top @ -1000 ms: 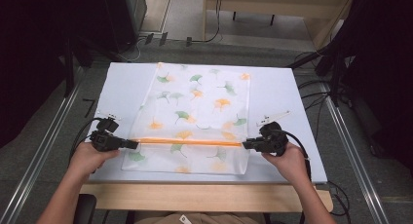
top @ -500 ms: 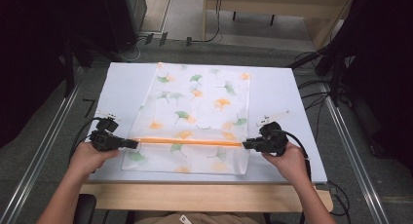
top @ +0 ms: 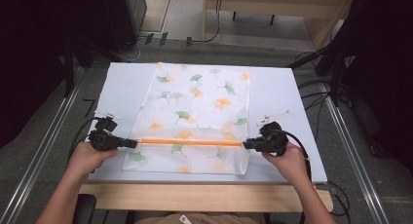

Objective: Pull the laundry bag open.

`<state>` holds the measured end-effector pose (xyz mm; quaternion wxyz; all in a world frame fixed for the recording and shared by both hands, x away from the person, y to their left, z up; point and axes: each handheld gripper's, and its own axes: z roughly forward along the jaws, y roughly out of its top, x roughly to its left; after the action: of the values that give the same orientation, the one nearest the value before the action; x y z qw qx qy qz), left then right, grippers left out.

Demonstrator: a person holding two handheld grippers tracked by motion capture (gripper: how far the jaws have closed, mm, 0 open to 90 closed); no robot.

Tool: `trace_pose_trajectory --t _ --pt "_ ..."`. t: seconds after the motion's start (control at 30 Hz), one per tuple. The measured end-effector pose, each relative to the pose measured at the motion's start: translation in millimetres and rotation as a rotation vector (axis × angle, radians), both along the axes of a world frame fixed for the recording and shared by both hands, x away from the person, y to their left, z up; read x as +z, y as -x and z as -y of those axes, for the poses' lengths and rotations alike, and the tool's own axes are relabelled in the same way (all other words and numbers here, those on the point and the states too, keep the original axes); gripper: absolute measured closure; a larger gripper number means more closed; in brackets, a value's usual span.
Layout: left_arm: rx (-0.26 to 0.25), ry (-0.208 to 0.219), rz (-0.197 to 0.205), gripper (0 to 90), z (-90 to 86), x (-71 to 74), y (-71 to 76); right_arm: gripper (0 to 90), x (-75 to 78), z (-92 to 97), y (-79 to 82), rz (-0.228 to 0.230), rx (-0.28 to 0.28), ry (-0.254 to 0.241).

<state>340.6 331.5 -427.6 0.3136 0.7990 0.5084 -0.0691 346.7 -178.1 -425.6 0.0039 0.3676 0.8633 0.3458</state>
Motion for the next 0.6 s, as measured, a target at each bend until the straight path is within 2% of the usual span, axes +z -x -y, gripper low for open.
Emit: trace_pose_trajectory --t 0.6 --pt "0.007 -0.02 -0.021 90.0 0.0 -1.1 -0.9 84.6 -0.1 0.5 -0.3 0.004 0.001 -0.002"
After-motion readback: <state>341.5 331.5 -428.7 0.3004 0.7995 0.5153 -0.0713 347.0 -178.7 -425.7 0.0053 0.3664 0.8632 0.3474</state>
